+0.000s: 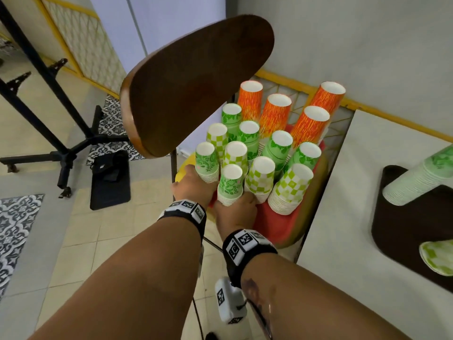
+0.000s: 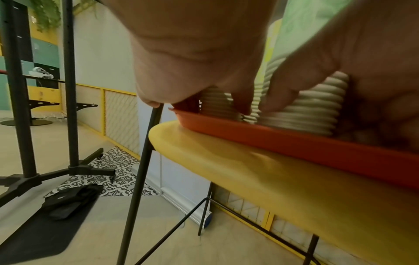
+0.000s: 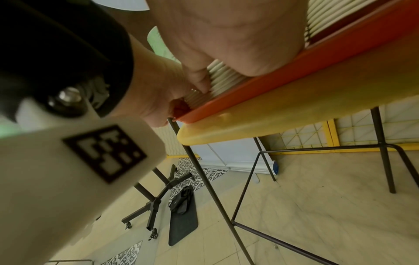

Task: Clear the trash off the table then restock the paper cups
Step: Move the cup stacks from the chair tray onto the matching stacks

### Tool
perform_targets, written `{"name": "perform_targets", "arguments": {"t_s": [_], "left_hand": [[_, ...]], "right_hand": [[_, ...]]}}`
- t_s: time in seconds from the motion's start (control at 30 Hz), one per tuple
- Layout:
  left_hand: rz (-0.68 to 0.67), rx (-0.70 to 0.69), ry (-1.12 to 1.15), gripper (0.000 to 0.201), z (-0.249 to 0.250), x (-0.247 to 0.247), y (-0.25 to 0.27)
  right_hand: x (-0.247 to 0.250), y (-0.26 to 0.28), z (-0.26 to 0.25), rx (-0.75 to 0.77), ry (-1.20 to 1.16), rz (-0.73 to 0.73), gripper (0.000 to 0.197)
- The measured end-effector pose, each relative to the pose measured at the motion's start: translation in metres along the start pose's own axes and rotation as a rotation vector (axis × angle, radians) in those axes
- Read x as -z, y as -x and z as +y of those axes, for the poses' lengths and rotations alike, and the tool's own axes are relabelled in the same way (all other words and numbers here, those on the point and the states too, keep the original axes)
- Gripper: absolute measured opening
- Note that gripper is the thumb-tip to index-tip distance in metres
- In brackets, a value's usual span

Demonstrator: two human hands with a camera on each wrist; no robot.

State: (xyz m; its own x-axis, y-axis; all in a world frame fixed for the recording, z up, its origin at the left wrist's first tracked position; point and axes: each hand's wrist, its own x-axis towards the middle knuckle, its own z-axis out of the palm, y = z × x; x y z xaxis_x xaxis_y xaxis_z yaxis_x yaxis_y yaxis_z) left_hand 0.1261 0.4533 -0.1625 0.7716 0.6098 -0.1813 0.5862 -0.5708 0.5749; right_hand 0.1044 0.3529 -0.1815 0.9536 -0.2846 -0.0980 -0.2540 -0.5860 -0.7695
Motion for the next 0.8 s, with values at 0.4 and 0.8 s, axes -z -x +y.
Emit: {"name": "perform_targets", "arguments": {"t_s": [0.4, 0.8], "left_hand": [[0.203, -0.041, 0.096, 0.055, -0.005, -0.012, 0.021], [0.513, -0.004, 0.253, 0.057, 0.076, 0.027, 0.087]], "right_hand": [[0.048, 0.006, 0.009, 0.288, -0.093, 0.054, 0.051], [0.158, -0.013, -0.013, 0.385, -0.226, -0.033, 0.06]]}}
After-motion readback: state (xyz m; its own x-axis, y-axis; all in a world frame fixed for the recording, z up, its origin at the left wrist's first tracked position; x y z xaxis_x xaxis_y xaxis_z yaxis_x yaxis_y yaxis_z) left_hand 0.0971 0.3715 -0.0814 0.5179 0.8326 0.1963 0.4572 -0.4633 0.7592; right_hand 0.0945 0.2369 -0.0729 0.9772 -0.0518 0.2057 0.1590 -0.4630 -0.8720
